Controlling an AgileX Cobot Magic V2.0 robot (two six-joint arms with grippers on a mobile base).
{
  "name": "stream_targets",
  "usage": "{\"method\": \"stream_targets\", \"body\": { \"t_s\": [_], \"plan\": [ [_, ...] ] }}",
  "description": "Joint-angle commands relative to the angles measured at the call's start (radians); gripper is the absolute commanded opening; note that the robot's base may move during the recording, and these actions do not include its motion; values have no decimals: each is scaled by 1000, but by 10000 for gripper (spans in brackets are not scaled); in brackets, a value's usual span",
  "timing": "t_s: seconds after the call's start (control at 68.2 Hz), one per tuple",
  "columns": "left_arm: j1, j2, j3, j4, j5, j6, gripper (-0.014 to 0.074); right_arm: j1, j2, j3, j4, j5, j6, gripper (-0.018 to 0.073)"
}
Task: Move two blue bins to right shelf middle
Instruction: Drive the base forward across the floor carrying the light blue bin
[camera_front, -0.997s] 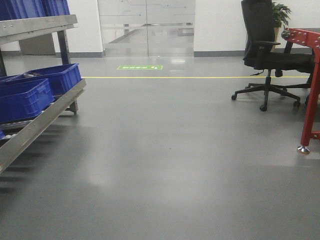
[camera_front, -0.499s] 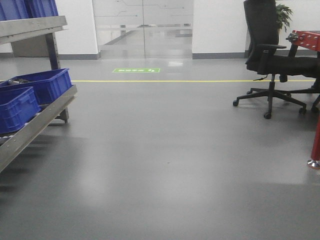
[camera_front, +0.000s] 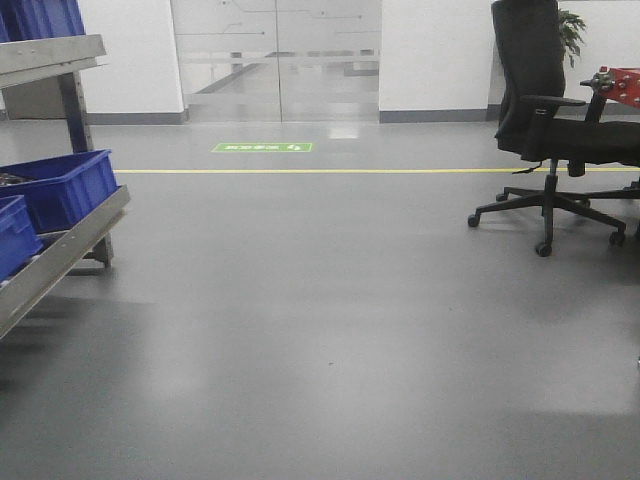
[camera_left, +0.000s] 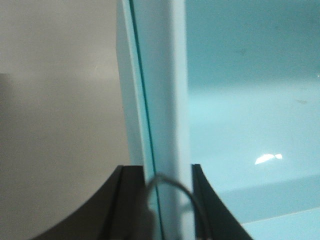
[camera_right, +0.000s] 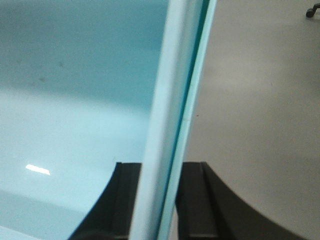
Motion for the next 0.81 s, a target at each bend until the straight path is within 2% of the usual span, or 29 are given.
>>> {"method": "stream_targets", "body": {
  "t_s": [0.0,0.792],
  "plan": [
    [2,-26,-17,-19,-96,7,-111,-5,-6,-13,-16,-65,-2,-155],
    [2,-26,-17,-8,-96,7,-111,-5,-6,-13,-16,-65,-2,-155]
  ]
}}
